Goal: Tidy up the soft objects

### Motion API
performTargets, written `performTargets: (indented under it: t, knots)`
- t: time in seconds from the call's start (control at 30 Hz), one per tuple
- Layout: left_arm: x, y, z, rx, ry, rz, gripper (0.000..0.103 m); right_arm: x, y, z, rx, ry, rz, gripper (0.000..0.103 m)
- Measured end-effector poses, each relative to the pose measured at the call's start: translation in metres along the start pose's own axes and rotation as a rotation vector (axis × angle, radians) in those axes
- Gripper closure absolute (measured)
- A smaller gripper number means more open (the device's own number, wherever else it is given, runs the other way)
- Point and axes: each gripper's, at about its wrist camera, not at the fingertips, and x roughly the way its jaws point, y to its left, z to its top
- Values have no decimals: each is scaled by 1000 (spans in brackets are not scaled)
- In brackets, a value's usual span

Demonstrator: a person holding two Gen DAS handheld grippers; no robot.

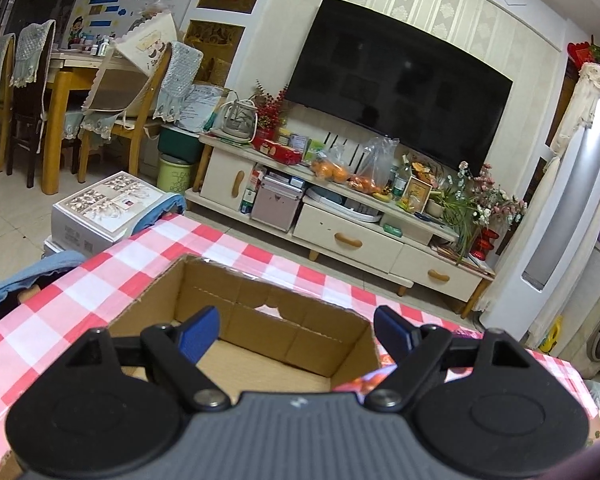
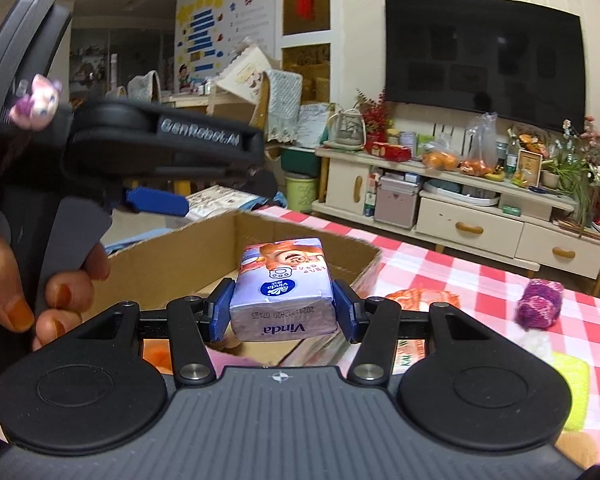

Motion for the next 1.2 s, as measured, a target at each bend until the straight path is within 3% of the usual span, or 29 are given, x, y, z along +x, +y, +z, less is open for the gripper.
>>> performTargets:
  t: [0.3,0.7,1.0,1.2]
  knots:
    - [-1,2,1,-11,0,6,19,-17,-5,-8,12,-16,-54,38]
    - [-1,-61,-27,142,60,-136,17,-94,-81,-31,96,-55,-302,38]
    - [6,-132,-76,307,182,-285,15,-132,-152,-81,165,-19,-527,38]
    - [19,-167,-115,372,314,-386,15,-135,-195,-118,244,80,-526,38]
